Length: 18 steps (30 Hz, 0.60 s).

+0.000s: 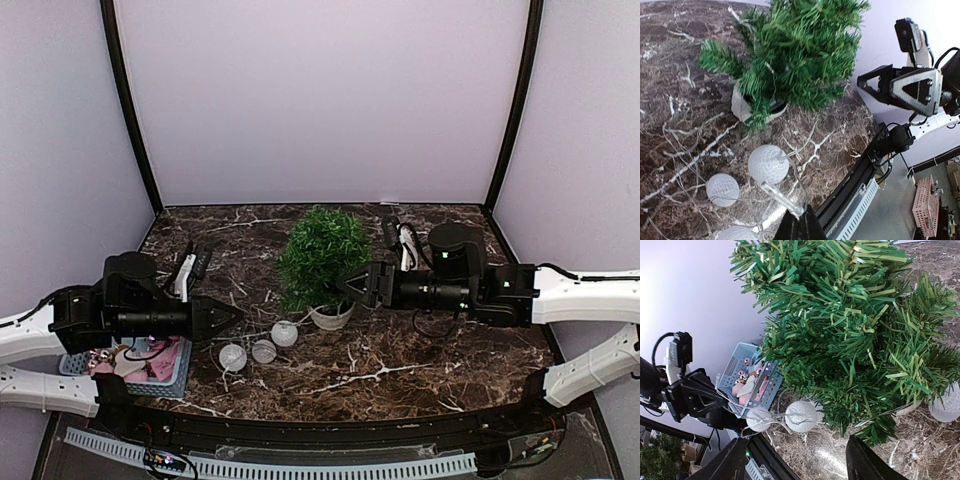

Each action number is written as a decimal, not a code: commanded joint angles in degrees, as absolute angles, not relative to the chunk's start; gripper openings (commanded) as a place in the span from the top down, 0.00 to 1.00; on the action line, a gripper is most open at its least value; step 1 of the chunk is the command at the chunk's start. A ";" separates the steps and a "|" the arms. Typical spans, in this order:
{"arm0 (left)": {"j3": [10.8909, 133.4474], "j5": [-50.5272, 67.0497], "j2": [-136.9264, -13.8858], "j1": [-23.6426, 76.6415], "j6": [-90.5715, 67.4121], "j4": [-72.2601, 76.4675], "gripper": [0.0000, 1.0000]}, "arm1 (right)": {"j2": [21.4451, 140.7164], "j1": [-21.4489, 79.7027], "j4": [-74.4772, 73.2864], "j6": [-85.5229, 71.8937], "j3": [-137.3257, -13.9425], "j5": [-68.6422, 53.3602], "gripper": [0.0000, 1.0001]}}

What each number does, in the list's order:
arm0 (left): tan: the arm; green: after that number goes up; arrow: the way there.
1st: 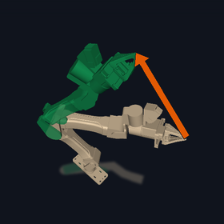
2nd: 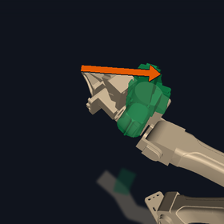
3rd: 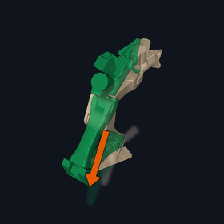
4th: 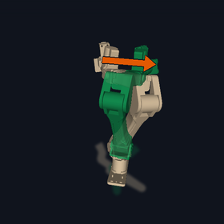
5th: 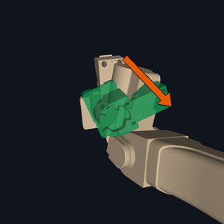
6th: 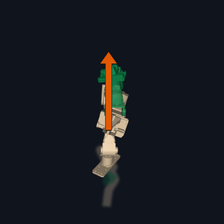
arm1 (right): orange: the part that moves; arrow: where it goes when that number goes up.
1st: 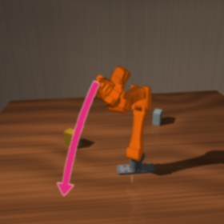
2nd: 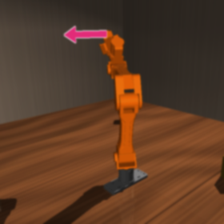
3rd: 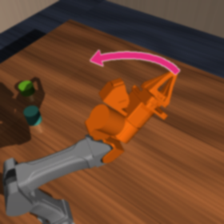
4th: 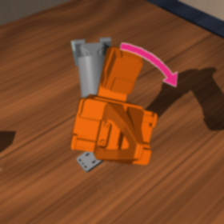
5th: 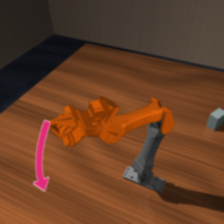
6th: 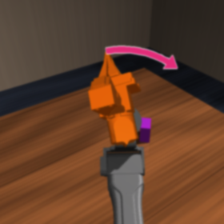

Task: Decorate the small christmas tree
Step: Wrap the side of the string light in the gap of the branches.

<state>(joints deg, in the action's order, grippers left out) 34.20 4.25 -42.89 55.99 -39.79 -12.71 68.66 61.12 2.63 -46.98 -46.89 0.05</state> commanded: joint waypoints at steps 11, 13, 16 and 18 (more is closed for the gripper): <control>49.40 -4.07 -57.90 52.49 -29.17 -9.48 1.00 | 67.10 61.08 4.75 -46.04 -47.56 1.32 0.30; 50.64 -3.77 -59.99 51.28 -28.50 -9.35 1.00 | 67.22 61.06 4.60 -45.61 -47.99 1.34 0.30; 52.09 -3.10 -62.30 49.60 -27.47 -8.61 1.00 | 67.18 61.03 4.32 -45.22 -48.39 1.61 0.30; 53.10 -2.10 -63.16 48.76 -26.82 -8.01 1.00 | 67.28 61.04 4.22 -45.09 -48.43 1.67 0.30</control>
